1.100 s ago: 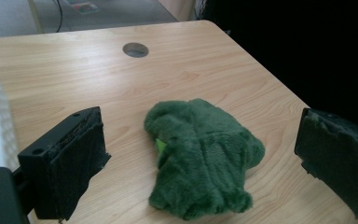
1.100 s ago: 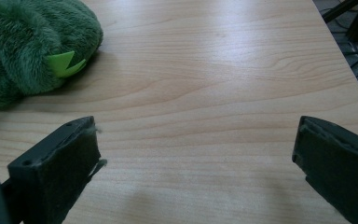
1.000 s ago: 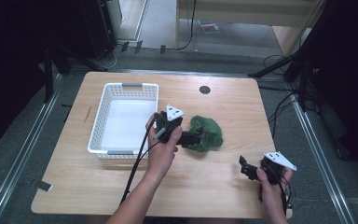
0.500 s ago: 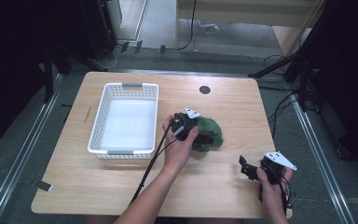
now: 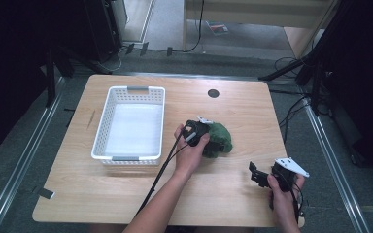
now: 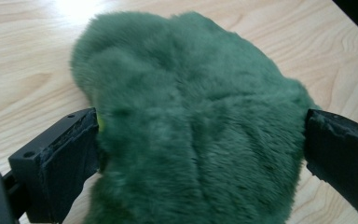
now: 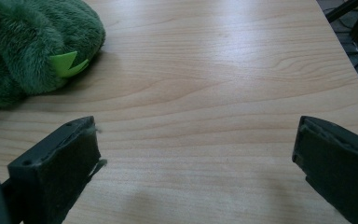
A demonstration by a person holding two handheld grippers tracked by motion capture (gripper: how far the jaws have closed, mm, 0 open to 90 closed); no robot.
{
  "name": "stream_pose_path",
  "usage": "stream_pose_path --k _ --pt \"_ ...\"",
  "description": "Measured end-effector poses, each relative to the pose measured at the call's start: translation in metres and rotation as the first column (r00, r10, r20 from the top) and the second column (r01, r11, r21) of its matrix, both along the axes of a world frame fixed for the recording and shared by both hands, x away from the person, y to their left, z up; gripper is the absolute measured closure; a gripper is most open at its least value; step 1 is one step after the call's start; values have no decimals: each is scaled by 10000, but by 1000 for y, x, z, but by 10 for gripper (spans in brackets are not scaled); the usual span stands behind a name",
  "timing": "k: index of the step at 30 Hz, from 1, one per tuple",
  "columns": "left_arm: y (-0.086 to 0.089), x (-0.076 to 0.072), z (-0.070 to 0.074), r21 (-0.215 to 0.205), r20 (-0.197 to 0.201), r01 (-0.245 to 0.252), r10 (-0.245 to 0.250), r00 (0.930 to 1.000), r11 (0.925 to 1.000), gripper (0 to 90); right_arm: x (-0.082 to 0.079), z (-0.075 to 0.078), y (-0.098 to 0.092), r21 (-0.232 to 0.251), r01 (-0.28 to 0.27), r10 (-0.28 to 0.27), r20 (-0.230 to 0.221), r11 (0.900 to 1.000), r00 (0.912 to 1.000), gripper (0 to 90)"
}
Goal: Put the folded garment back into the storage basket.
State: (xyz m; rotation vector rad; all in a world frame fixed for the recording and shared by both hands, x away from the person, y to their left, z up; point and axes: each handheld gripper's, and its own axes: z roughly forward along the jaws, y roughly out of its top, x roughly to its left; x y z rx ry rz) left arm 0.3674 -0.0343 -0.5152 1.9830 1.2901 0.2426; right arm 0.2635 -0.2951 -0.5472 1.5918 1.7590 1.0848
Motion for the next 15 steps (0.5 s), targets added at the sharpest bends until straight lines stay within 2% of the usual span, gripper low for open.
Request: stream_pose_path --k 4,8,9,12,15 --pt "-1 3 -6 -47 -199 44 -45 9998 10000 0 0 0 0 6 -1 1 11 10000 10000 8" --pt "-4 2 -11 191 -216 91 -87 9997 9998 0 0 0 0 -6 -31 31 22 10000 10000 8" --pt "-6 1 -15 415 -260 155 -144 9996 9990 0 0 0 0 -6 -30 30 22 10000 10000 8" --pt "-7 1 -19 605 -354 198 -177 9992 9980 0 0 0 0 1 -28 28 25 10000 10000 8" --pt "-9 0 -22 889 -267 127 -104 9996 9960 0 0 0 0 -22 -34 34 29 10000 10000 8"
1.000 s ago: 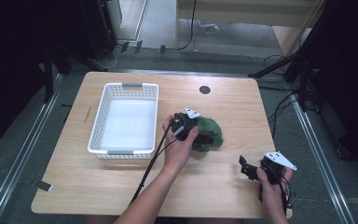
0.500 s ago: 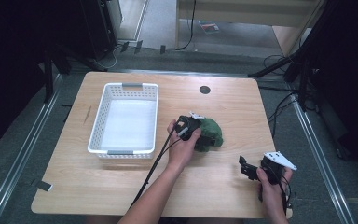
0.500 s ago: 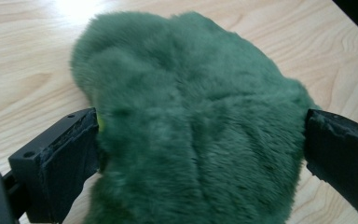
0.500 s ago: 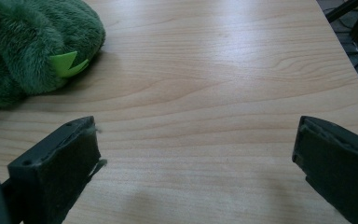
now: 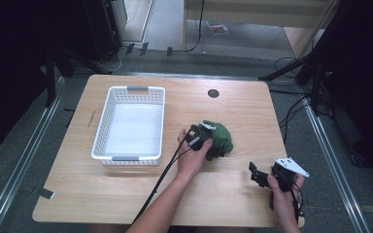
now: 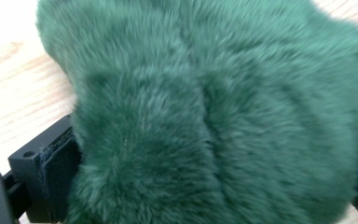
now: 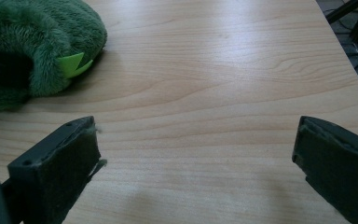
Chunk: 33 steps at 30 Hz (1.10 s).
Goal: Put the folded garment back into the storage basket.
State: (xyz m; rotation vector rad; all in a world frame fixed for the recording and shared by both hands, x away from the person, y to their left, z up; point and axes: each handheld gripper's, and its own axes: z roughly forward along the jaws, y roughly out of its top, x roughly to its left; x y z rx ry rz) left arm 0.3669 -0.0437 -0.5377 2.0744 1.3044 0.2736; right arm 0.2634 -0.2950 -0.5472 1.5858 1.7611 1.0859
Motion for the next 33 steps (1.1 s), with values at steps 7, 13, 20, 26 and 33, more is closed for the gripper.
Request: stream_pose_path --k 7,13,20,26,33 --pt "-3 -1 0 122 -43 -298 298 9995 9995 0 0 0 0 -14 -14 14 15 10000 10000 8" --pt "-8 -4 2 791 50 -198 195 9998 9967 36 0 0 0 -20 -12 12 17 10000 10000 8" --pt "-3 -10 13 701 278 -71 51 9996 9975 165 0 0 1 -39 -26 26 -13 10000 10000 8" --pt "4 -16 30 300 583 65 -82 9983 9995 202 0 0 1 -65 -35 34 -52 10000 10000 8" --pt "17 -21 55 -255 941 -19 43 9955 9997 208 0 0 1 -36 -38 38 -36 10000 10000 8"
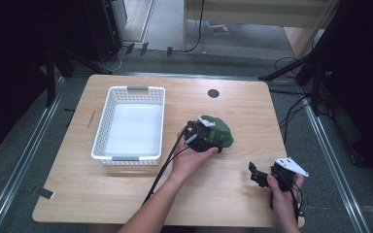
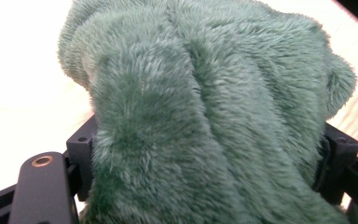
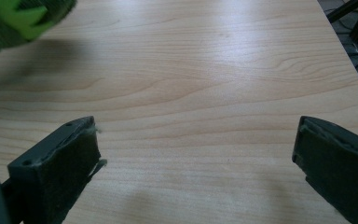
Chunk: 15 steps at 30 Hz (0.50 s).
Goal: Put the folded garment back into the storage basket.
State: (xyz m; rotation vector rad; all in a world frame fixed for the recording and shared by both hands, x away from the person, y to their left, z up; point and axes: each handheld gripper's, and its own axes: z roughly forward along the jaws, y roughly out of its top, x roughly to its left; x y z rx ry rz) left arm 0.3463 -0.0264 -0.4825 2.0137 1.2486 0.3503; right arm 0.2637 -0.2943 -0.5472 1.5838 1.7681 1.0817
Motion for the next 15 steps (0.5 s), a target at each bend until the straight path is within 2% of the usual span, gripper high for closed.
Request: stream_pose_path --k 3,4,7,11,13,15 --pt "4 -1 6 -61 141 -27 28 9999 10000 211 0 0 0 -11 -20 20 8 10000 10000 8" --pt "10 -2 13 -96 284 -74 77 9996 9999 214 0 0 0 9 1 -1 2 10000 10000 8" --pt "17 -2 18 -250 321 -81 89 9994 9997 216 0 0 0 -5 -17 17 4 10000 10000 8" --pt "36 -1 31 -554 540 -392 422 9976 9977 219 0 0 0 -37 -27 27 8 10000 10000 8" --pt "40 -1 34 -578 580 -462 496 9971 9973 220 0 0 0 -29 -20 20 7 10000 10000 8" --pt "51 -2 42 -659 784 -616 667 9947 9959 221 0 0 0 -24 -10 10 8 10000 10000 8"
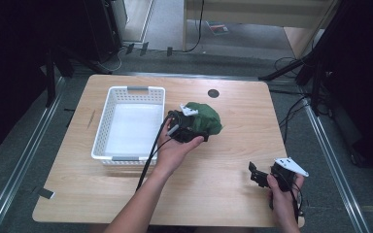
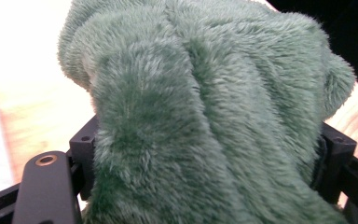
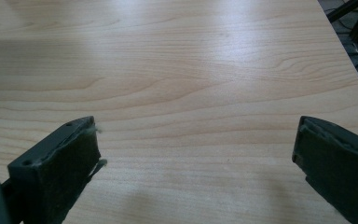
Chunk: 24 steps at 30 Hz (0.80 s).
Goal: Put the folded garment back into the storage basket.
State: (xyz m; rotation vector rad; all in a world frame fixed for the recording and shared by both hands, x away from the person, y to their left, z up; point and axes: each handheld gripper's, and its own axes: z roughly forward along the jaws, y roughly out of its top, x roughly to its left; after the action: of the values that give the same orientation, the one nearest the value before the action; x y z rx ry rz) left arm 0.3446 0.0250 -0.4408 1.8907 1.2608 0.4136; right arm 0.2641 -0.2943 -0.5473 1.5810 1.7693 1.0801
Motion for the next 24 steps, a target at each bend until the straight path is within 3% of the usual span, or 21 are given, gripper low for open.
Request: stream_pose_path --k 2,8,16,24 --pt "3 0 2 -41 28 -47 47 10000 10000 223 0 0 0 -3 -1 1 4 10000 10000 8" --pt "32 0 15 -147 338 -584 588 9977 9982 227 0 0 0 0 12 -12 -16 10000 10000 8" --pt "59 2 21 -272 465 -993 1005 9939 9947 228 0 0 0 1 16 -16 -14 10000 10000 8" --pt "95 5 18 -271 542 -1750 1762 9829 9842 231 0 0 0 14 27 -27 -10 10000 10000 8"
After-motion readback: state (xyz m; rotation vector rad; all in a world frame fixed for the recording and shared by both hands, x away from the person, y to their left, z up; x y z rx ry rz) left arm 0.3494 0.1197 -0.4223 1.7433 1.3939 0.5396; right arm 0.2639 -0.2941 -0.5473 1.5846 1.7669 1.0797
